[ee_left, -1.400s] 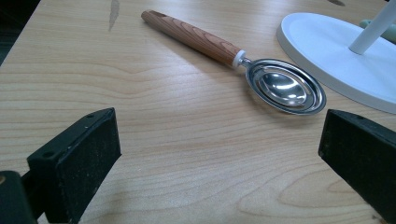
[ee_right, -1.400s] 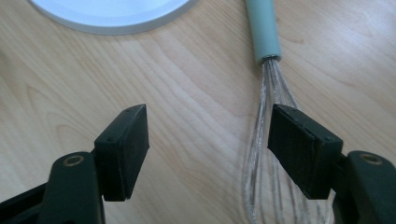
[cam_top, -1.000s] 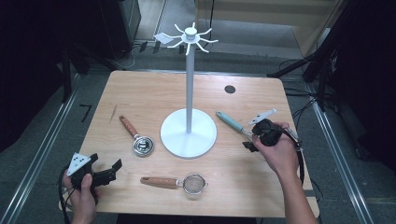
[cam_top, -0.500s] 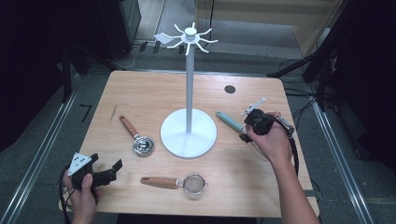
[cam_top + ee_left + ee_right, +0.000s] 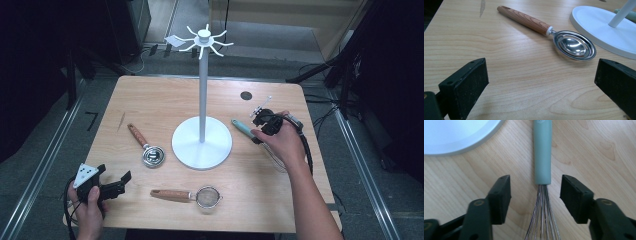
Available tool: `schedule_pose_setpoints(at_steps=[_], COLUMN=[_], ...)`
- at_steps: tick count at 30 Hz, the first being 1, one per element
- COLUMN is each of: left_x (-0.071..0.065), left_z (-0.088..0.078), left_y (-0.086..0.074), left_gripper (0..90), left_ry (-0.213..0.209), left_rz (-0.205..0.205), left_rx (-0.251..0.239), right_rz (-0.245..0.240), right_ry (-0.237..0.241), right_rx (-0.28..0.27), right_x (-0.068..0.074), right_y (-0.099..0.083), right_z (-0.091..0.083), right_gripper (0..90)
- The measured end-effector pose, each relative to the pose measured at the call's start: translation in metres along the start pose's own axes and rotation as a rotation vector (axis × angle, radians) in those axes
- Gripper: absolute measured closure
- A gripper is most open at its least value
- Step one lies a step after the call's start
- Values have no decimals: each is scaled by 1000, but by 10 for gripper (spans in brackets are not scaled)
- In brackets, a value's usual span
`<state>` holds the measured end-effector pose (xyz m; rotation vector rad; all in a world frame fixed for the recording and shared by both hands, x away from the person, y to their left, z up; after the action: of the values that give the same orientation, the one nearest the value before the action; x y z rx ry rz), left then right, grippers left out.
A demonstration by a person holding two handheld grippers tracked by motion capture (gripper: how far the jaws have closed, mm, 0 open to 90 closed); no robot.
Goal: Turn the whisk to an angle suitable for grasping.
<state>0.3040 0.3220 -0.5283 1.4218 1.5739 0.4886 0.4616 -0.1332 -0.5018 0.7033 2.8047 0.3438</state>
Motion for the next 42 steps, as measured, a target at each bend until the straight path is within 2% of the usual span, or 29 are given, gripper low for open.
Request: schedule_pose_setpoints(at_steps=[6, 7, 12, 18, 22, 25, 28, 29, 31, 34, 36, 37, 39, 42], left_x=[0, 0, 0, 0, 0, 0, 0, 0, 0, 0, -1, 0, 0, 0], left_z=[0, 0, 0, 0, 0, 0, 0, 0, 0, 1, 1, 1, 1, 2], left_y=[0, 0, 0, 0, 0, 0, 0, 0, 0, -1, 0, 0, 0, 0], left_gripper=[0, 0, 0, 0, 0, 0, 0, 0, 0, 0, 0, 0, 0, 0], left_ry=[0, 0, -2, -2, -1, -1, -1, -2, -1, -1, -6, -8, -12, -12], left_rz=[1, 1, -1, -2, 0, -2, -1, 1, -1, -3, -2, -4, -12, -12], left_rx=[-1, -1, -1, -1, 1, 0, 0, 1, 3, 11, 8, 10, 15, 19], right_rz=[-16, -13, 1, -3, 7, 22, 36, 41, 37, 66, 60, 72, 104, 107], right_ry=[-24, -23, -30, -10, -14, -4, 12, 26, 26, 46, 62, 66, 83, 92], right_rx=[49, 69, 107, 134, 150, 164, 145, 154, 172, 201, 230, 240, 251, 261], right_x=[-4, -5, -10, -13, -14, -14, -15, -14, -14, -13, -12, -12, -12, -12], right_y=[6, 7, 8, 5, 5, 4, 6, 6, 7, 7, 6, 7, 6, 7], right_z=[12, 17, 28, 43, 49, 53, 55, 55, 55, 55, 55, 55, 55, 56], right_gripper=[530, 595, 590, 584, 589, 625, 658, 695, 698, 701, 701, 700, 702, 703])
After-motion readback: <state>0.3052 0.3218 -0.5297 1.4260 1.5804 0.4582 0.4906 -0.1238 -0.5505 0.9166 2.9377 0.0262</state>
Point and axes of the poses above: each handheld gripper's, and its own axes: z roughly forward along the jaws, y roughly out of its top, x roughly to its left, the point moved 9 cm from there along z, roughly forward along the jaws, and after that the axes turned 14 degrees about -z, right-handed, at the moved point
